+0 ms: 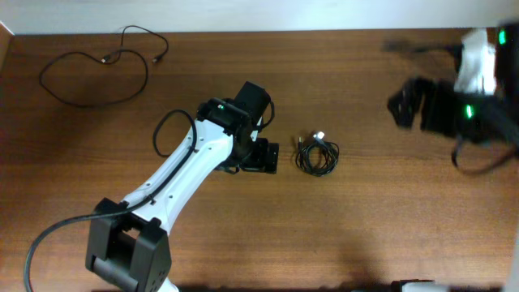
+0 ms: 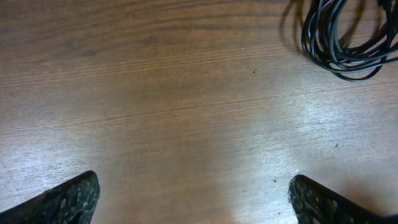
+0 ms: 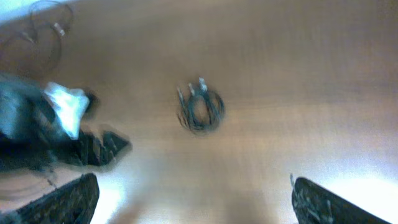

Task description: Untangle cables

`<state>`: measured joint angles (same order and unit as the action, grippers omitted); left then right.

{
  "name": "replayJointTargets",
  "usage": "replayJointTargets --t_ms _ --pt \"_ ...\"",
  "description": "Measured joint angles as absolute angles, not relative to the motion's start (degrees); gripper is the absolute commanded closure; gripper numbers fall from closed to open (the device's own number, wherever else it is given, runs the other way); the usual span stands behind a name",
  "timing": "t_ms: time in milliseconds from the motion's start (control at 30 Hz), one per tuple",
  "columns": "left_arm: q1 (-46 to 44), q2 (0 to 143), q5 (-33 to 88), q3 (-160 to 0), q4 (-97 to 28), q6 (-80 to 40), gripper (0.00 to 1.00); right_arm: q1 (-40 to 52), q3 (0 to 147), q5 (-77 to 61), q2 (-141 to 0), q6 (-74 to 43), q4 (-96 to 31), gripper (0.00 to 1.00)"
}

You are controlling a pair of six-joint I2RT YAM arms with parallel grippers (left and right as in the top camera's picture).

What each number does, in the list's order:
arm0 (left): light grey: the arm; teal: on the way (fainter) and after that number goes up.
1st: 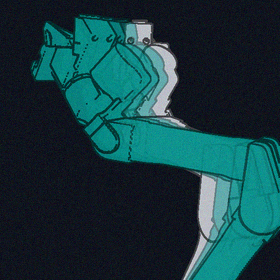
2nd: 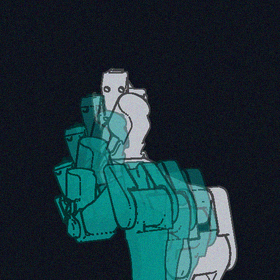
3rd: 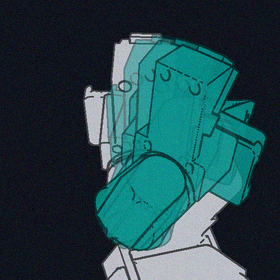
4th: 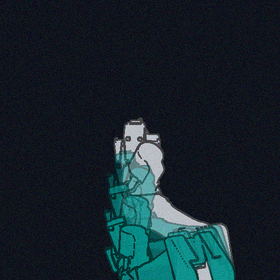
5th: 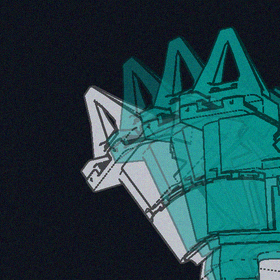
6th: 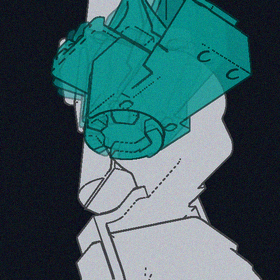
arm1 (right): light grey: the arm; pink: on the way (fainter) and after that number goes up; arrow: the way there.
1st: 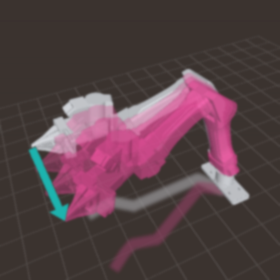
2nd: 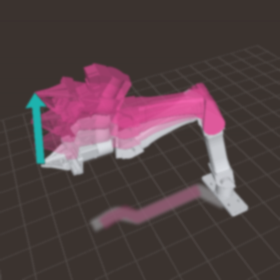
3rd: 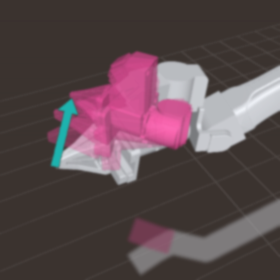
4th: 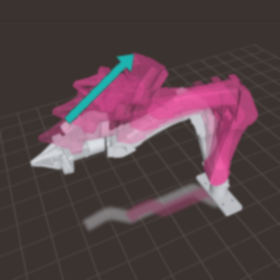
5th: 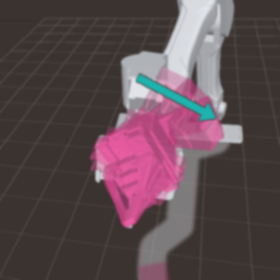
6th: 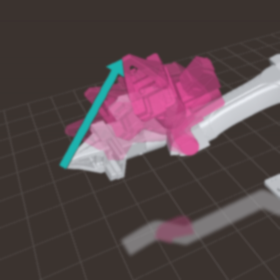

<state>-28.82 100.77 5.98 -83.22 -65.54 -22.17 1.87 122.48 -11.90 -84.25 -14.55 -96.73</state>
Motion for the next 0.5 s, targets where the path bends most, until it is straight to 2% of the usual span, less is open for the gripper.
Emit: replayJointTargets --t_ms 67,333,500 --pt "-28.82 100.79 5.98 -83.24 -63.99 -22.17 0.01 1.93 110.41 -10.55 -79.77 -14.63 -96.84 0.01" --pt "-28.53 100.79 4.99 -83.24 -62.57 -27.05 0.01 2.33 96.51 -11.77 -86.26 -13.65 -94.24 0.01" --pt "-18.33 100.79 4.62 -83.24 -62.35 -31.4 0.01 6.11 80.82 -18.06 -88.25 -11.79 -77.34 0.01"
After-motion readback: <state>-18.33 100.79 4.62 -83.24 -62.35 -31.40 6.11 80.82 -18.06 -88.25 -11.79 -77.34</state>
